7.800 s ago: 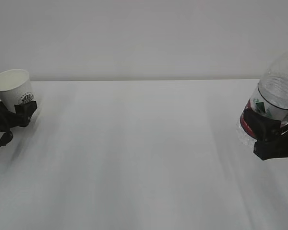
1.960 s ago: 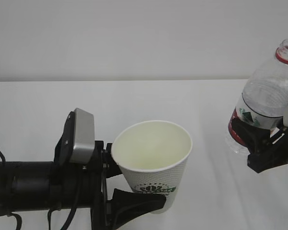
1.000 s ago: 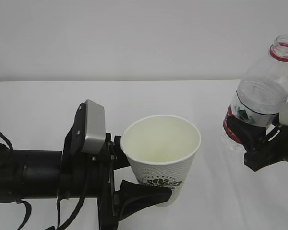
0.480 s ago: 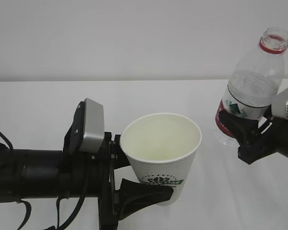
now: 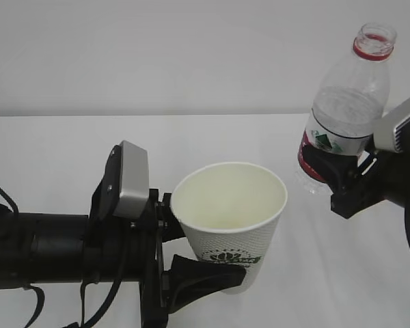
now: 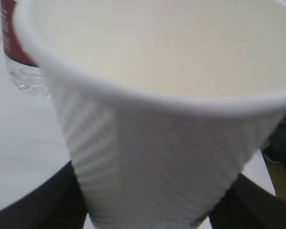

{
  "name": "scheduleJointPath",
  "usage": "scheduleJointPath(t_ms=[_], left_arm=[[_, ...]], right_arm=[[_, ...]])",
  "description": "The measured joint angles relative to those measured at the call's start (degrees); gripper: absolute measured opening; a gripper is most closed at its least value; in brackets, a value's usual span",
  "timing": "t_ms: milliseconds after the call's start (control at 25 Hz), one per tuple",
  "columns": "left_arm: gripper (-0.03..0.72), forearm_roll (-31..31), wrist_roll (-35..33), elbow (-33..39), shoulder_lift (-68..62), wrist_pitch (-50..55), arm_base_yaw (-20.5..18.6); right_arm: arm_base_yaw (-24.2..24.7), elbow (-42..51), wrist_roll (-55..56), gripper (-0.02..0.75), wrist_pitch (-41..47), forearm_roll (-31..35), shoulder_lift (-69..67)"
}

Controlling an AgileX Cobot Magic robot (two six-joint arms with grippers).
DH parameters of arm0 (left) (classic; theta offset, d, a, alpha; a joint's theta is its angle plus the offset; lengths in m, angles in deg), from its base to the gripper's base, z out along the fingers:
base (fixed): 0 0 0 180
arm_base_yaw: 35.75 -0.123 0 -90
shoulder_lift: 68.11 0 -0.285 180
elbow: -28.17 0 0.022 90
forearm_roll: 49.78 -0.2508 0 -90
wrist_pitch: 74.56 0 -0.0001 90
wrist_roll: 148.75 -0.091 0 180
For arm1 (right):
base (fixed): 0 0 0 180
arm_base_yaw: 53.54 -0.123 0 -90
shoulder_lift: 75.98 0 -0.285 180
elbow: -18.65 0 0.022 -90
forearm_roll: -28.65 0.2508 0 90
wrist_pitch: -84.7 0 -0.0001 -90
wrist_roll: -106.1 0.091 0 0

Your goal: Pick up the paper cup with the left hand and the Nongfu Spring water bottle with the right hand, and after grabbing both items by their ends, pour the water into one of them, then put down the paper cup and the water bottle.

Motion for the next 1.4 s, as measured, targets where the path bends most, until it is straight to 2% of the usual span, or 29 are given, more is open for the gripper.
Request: scheduleJointPath(t_ms=[400, 1400], left_arm=[[0.498, 0.00, 0.00, 0.00, 0.00, 3.06, 0.00], [0.491, 0.00, 0.02, 0.00, 0.00, 1.90, 0.00]], right_arm=[[0.00, -4.18, 0.37, 0.495, 4.16, -4.54, 0.00], [0.00, -6.96, 0.88, 0.495, 4.96, -10.83, 0.00]])
